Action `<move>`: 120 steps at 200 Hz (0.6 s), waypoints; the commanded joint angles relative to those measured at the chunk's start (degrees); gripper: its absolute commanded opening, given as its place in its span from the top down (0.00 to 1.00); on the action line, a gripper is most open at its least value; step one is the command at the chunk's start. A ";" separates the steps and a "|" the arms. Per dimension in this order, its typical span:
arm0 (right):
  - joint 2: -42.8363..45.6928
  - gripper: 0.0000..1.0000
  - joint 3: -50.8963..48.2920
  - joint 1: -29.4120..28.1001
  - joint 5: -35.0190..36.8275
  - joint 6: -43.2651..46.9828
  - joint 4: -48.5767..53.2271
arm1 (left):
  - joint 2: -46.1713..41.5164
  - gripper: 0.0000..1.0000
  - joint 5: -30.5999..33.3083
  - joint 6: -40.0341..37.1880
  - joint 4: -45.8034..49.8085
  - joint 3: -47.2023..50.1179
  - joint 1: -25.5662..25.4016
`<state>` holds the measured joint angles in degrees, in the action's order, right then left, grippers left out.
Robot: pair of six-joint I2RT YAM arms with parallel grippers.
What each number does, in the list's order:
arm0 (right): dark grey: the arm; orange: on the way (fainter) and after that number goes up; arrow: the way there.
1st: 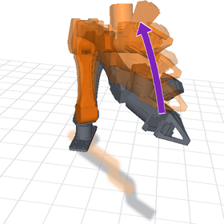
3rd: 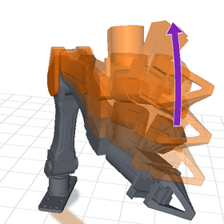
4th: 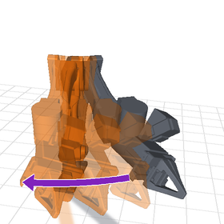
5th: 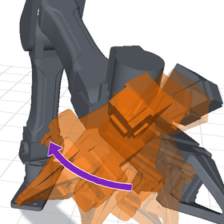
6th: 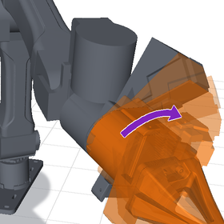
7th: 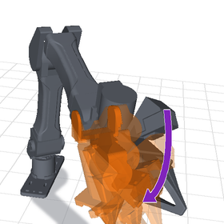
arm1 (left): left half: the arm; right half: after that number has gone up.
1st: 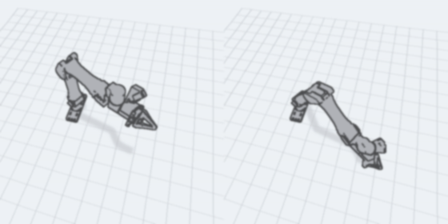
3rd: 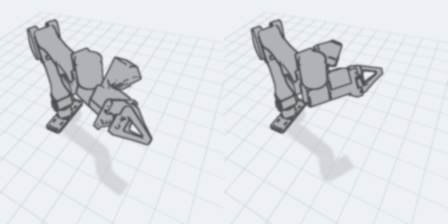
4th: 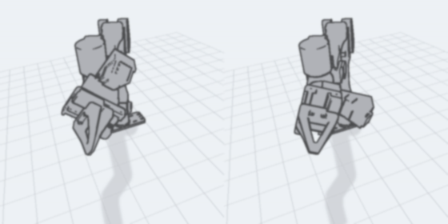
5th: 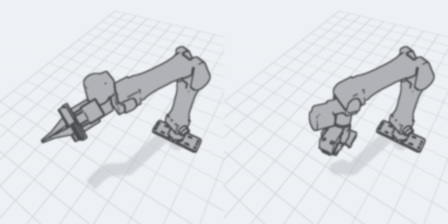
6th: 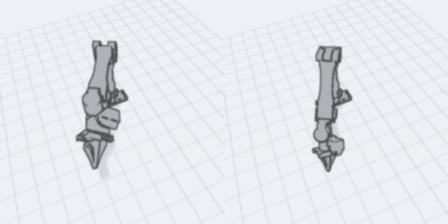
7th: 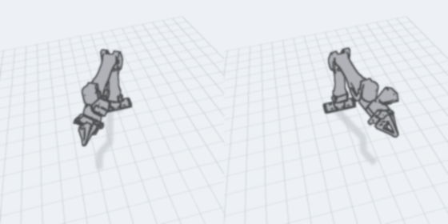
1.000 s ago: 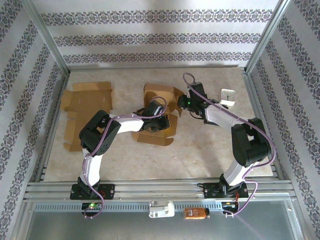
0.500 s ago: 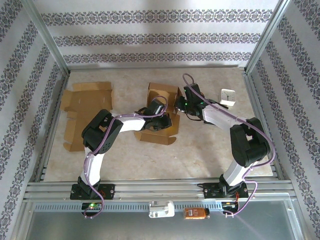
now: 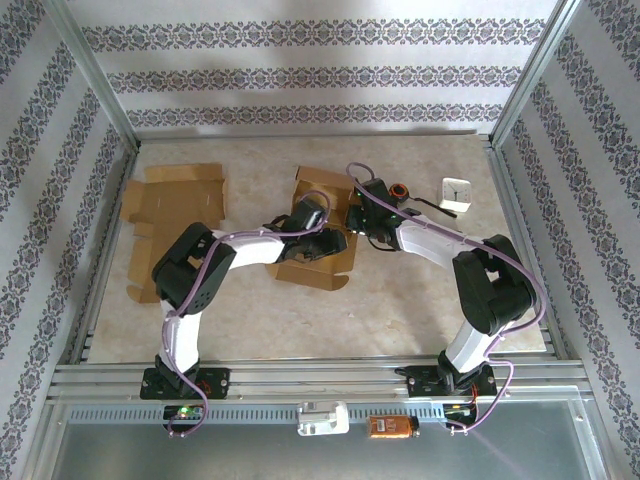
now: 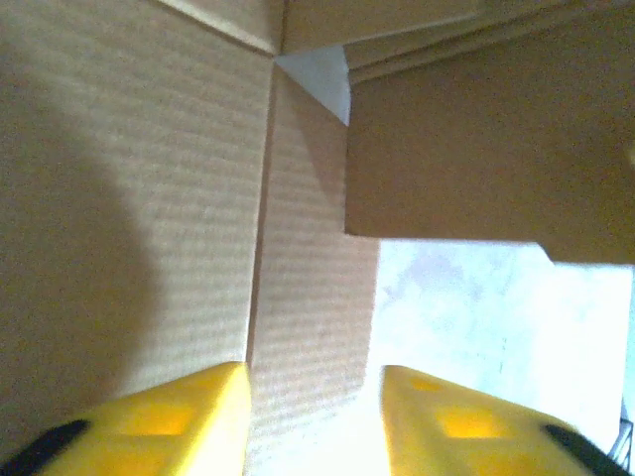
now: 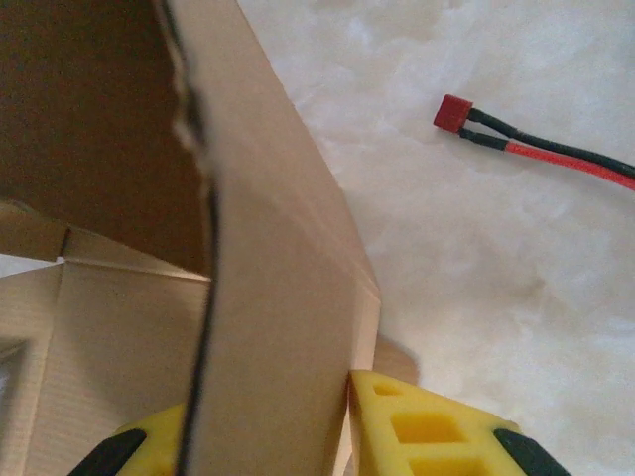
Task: Fold the paper box
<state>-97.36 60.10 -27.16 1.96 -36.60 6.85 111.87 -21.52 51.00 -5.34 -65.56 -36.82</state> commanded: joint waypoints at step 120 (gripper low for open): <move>-1.60 0.82 0.51 -1.40 1.38 3.80 -0.63 | -19.58 0.28 6.39 -7.80 24.19 -12.74 17.40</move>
<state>-98.74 60.10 -27.68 2.37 -34.68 6.59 88.29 -11.25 47.18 11.75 -72.38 -22.59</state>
